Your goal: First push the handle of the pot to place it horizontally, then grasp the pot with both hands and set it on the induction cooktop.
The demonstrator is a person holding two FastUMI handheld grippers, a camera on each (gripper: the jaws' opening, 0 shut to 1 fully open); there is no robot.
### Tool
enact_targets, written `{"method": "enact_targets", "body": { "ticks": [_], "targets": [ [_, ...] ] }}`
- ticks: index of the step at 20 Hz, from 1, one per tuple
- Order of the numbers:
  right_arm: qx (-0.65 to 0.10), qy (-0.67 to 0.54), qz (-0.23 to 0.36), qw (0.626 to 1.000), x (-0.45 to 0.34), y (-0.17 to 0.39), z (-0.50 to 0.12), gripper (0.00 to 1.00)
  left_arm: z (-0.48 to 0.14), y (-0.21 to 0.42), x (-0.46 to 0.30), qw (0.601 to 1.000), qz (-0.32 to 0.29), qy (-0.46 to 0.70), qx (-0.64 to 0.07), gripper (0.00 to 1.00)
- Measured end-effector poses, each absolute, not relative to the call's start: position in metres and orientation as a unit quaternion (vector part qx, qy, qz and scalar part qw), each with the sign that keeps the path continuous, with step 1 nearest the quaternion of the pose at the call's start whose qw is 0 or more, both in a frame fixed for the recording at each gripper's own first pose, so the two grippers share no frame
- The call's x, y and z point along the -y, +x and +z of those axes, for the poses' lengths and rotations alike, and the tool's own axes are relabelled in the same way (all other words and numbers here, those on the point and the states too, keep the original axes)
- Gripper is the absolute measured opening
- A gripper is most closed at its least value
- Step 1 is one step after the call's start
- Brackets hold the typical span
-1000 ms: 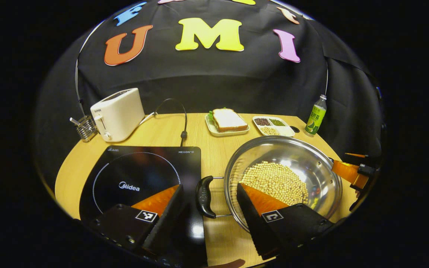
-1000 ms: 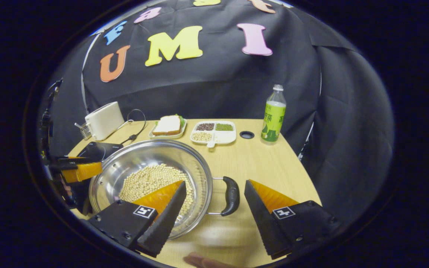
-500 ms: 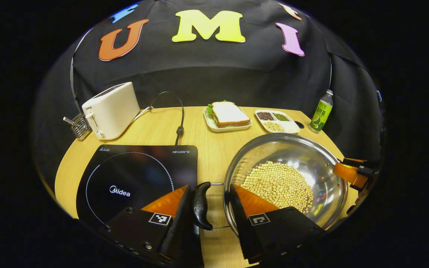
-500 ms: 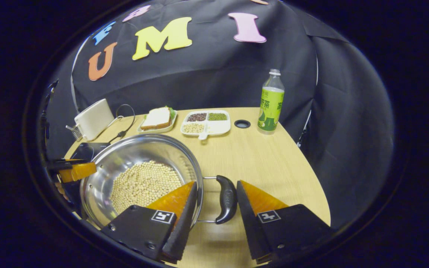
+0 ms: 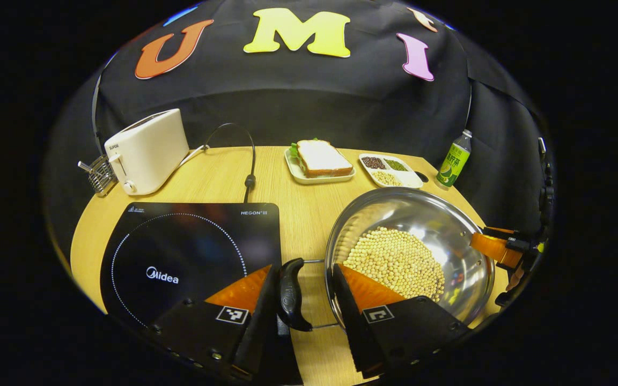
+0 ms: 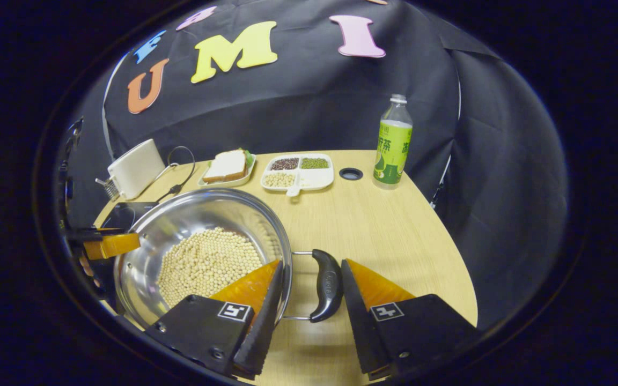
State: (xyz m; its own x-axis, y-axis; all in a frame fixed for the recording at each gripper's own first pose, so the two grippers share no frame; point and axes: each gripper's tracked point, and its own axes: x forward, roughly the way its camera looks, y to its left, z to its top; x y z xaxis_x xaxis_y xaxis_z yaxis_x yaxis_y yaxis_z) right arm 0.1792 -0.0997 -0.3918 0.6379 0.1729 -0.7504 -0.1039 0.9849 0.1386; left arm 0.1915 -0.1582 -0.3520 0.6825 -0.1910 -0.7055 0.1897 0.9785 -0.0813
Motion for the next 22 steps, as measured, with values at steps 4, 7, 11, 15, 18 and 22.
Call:
{"method": "enact_targets", "body": {
  "ticks": [4, 7, 11, 15, 18, 22],
  "targets": [
    [-0.436, 0.053, 0.071, 0.896, 0.096, 0.165, -0.387, 0.62, -0.35, 0.185, 0.156, 0.91, -0.104, -0.001, -0.402, 0.55],
    [-0.429, 0.055, 0.066, 0.899, 0.098, 0.157, -0.374, 0.6, -0.342, 0.173, 0.154, 0.911, -0.107, 0.004, -0.399, 0.52],
    [-0.417, 0.057, 0.062, 0.905, 0.093, 0.138, -0.341, 0.6, -0.31, 0.16, 0.147, 0.921, -0.113, 0.011, -0.372, 0.52],
    [-0.397, 0.046, 0.064, 0.915, 0.078, 0.126, -0.302, 0.59, -0.278, 0.148, 0.129, 0.929, -0.114, 0.0, -0.353, 0.52],
    [-0.392, 0.037, 0.072, 0.917, 0.055, 0.119, -0.281, 0.59, -0.259, 0.14, 0.107, 0.934, -0.109, 0.003, -0.341, 0.52],
    [-0.39, 0.041, 0.09, 0.916, 0.006, 0.118, -0.268, 0.6, -0.244, 0.136, 0.057, 0.938, -0.091, 0.003, -0.334, 0.52]
  ]
}}
